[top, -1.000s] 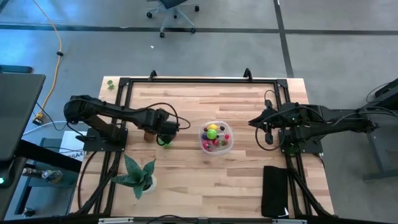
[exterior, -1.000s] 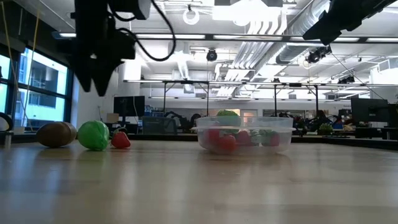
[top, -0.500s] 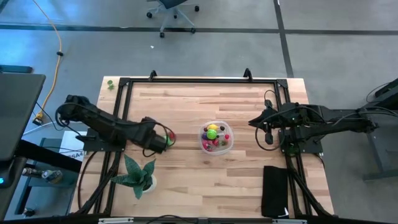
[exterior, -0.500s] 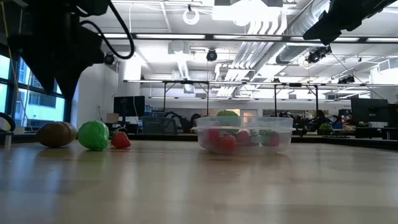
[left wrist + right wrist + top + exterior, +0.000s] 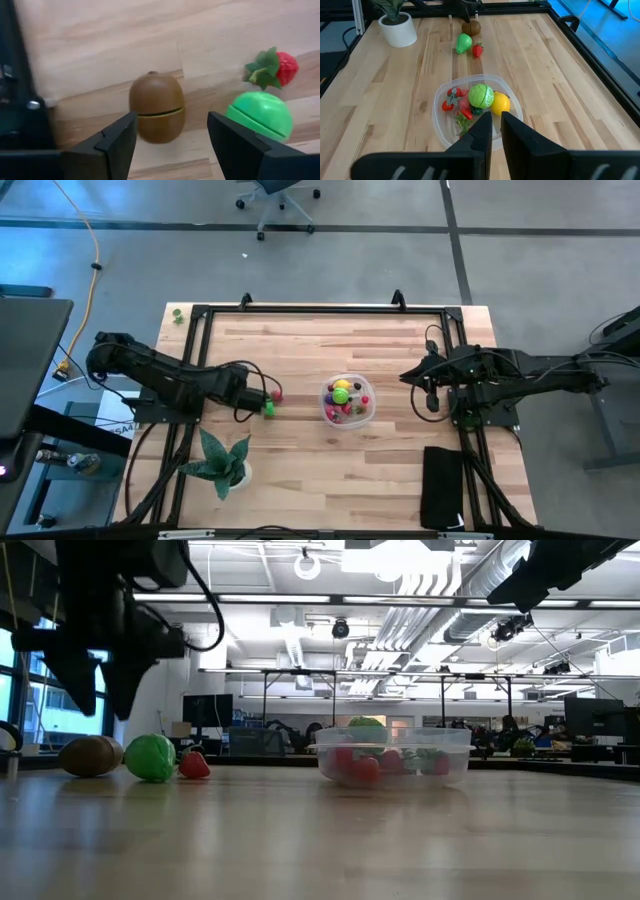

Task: Pick and placing Produce into tupperware
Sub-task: Put the brown kiwi into the transparent container

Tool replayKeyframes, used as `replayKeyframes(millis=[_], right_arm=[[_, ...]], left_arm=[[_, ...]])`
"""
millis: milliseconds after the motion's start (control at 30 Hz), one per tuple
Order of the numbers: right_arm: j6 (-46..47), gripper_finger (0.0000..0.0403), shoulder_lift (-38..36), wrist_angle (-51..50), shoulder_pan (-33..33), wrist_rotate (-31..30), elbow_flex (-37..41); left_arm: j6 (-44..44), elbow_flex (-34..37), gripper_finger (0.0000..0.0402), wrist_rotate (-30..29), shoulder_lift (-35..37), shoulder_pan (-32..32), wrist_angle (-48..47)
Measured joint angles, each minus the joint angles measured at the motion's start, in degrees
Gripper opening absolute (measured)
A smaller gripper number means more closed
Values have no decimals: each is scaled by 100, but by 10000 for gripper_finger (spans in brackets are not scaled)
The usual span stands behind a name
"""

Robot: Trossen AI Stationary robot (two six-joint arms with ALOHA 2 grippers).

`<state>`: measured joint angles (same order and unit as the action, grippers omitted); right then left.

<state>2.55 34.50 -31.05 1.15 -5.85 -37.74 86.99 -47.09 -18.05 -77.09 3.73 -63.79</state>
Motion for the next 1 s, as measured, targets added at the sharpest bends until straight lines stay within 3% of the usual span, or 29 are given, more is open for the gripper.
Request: replayKeyframes(millis=[233,600,1000], right_arm=[[0,30,0,0,0,0,0],[0,30,0,0,1,0,0],[0,30,0,0,1,0,0]], left_arm=[[-467,585,232,187,361,-405,578],[-623,1098,286,354,402,-449,1125],[-576,1523,289,357,397,-449,1729]])
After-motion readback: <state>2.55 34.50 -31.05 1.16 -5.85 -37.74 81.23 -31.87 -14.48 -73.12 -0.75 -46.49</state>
